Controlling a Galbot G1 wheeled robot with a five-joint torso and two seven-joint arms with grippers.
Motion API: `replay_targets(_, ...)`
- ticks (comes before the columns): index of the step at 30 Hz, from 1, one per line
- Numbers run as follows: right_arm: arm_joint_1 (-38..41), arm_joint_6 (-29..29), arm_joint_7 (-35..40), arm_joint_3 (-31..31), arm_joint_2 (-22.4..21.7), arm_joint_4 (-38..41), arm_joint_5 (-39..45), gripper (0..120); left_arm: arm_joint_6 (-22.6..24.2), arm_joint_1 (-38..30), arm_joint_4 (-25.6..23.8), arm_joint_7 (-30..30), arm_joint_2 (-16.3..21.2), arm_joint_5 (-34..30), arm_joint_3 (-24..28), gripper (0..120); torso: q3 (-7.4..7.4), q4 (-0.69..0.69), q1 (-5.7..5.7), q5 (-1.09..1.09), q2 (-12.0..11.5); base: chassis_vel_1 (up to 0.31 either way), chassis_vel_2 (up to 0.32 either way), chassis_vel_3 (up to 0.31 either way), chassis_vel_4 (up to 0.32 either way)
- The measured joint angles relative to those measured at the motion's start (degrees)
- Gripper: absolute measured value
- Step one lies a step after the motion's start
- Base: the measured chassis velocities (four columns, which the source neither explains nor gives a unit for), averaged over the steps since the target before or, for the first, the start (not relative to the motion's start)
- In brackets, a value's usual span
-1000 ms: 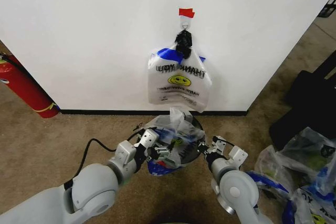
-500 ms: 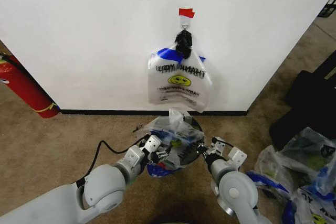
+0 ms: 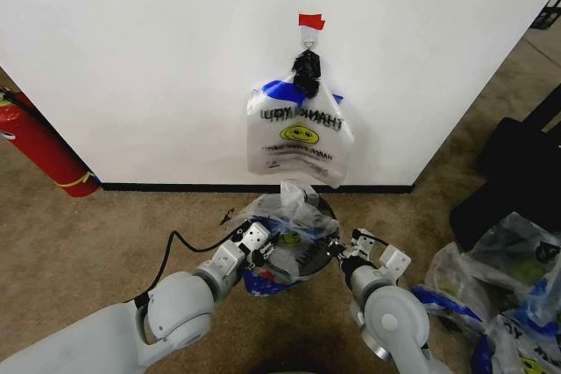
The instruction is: Pick up the garbage bag from the wall and place it over the trash bin.
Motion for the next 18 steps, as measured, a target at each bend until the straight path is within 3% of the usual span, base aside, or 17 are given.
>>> replay_targets(6,-0.4,0.0,0.0,0.0,0.2,0.4,-0.2,1,0.0,-0.9,0.5,0.0,-0.3,0.0,0.5,0,0.00,0.00,0.00,0.00,0.0,0.000,0.000,0.000,0.000)
replay_targets(14,-0.6,0.0,0.0,0.1,-0.1,0.7,-0.4,1,-1.5,0.5,-1.9,0.6,0.6,-0.4,-1.1,0,0.00,0.00,0.00,0.00,0.0,0.000,0.000,0.000,0.000)
replay_targets(18,-0.5,0.0,-0.3,0.0,-0.6,0.7,-0.7,1,-4.6,-0.1,-5.0,0.9,1.6,-2.5,-3.4,0,0.00,0.01,0.00,0.00,0.0,0.000,0.000,0.000,0.000)
